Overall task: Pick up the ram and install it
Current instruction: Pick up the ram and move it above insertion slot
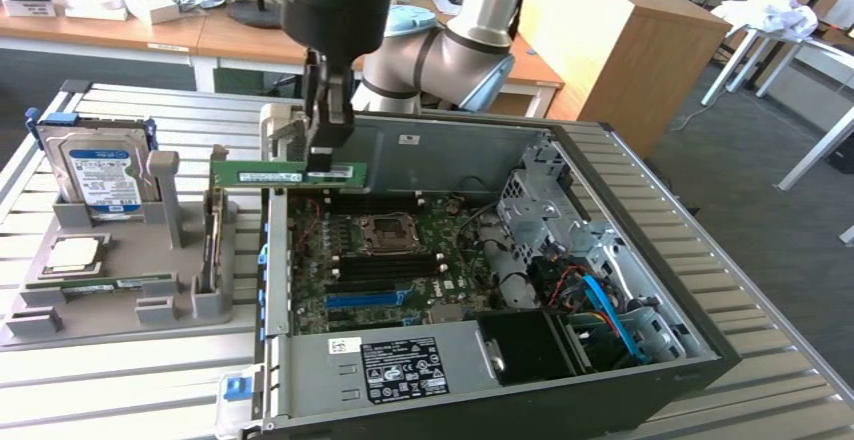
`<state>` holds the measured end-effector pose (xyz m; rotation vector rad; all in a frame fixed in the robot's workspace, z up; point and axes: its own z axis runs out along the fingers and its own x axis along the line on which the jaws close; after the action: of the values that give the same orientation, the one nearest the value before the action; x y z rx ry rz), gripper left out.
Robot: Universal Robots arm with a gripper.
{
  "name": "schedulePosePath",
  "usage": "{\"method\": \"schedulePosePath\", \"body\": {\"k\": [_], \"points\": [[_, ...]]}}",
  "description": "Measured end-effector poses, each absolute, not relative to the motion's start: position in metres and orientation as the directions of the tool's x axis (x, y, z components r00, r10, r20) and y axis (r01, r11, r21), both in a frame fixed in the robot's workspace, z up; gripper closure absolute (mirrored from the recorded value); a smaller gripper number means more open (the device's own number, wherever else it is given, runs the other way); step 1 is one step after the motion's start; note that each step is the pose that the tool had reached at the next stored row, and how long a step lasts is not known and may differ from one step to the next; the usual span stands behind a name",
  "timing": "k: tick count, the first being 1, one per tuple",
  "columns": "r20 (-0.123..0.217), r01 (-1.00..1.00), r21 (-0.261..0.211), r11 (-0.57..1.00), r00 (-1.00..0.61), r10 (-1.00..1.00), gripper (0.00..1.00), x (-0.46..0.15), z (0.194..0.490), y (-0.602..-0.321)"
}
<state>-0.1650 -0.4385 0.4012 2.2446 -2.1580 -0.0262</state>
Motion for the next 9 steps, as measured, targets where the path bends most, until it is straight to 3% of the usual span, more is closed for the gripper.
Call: {"method": "schedulePosePath", "body": {"k": [9], "points": [[0.007,-0.998,0.039,-0.039,0.039,-0.999,0.88,-0.150,0.401,-0.439]]}}
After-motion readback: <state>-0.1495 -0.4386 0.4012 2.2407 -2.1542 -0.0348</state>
